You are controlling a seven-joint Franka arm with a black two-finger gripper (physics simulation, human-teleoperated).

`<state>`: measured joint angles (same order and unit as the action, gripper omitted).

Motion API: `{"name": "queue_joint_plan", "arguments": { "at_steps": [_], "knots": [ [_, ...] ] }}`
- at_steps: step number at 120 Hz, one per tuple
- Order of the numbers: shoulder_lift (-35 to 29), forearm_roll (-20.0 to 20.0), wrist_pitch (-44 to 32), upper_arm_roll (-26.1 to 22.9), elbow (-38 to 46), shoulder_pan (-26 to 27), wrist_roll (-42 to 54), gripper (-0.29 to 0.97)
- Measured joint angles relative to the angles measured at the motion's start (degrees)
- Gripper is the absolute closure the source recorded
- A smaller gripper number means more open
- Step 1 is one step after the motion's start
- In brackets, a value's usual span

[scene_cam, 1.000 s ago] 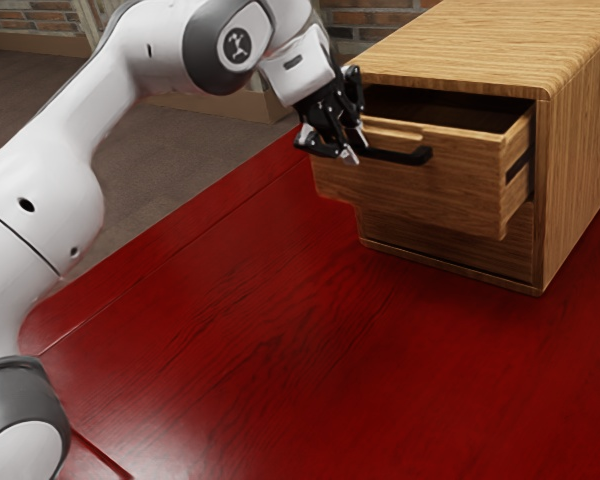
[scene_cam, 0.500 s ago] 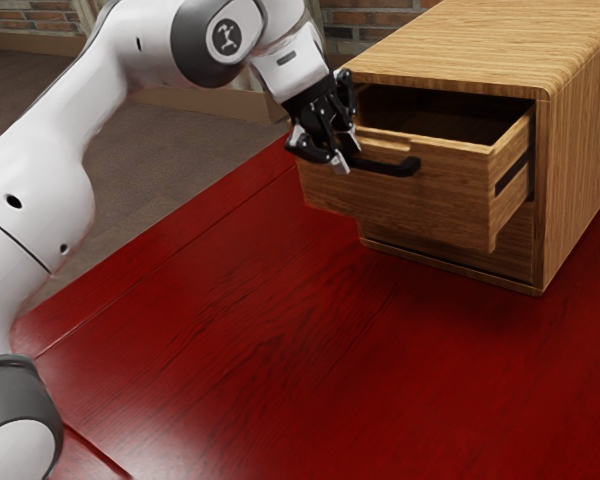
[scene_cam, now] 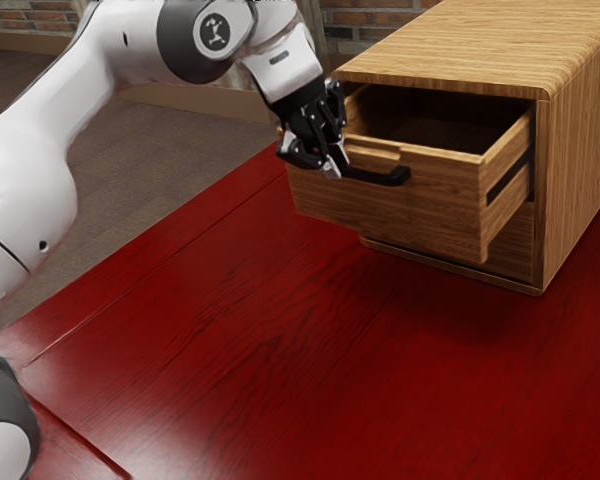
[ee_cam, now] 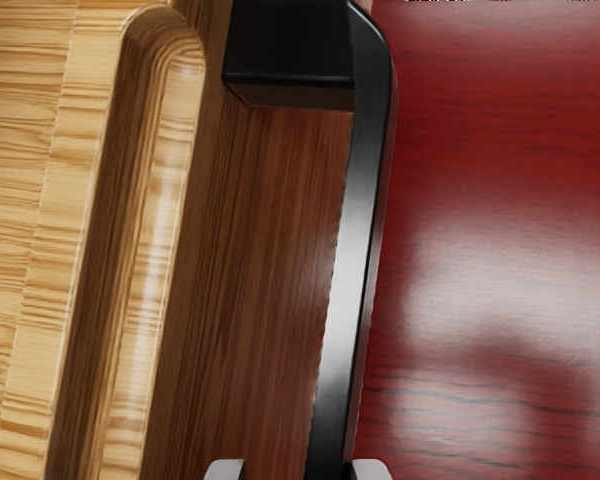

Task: Pull the drawer handle with one arm to open the drawer

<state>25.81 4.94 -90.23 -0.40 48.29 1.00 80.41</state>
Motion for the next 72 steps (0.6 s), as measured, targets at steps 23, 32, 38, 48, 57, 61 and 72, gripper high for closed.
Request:
{"name": "queue_joint_plan", "arguments": {
  "at_steps": [23, 32, 38, 48, 57, 61, 72],
  "knots": [
    [-2.9, 0.5, 0.2, 0.1, 3.9, 0.0, -1.2, 0.61],
    [-4.3, 0.8, 0.1, 0.2, 6.0, -0.1, -1.6, 0.6],
    [-5.2, 1.0, 0.0, 0.2, 7.5, -0.1, -1.9, 0.6],
    [-6.9, 1.4, -0.2, 0.3, 10.0, -0.1, -2.3, 0.6],
    [-8.4, 1.7, -0.5, 0.4, 12.3, -0.1, -2.6, 0.58],
    [-9.0, 1.9, -0.6, 0.5, 13.1, -0.1, -2.8, 0.57],
    [-10.6, 2.1, -0.9, 0.5, 15.3, -0.1, -3.2, 0.57]
  ]
}}
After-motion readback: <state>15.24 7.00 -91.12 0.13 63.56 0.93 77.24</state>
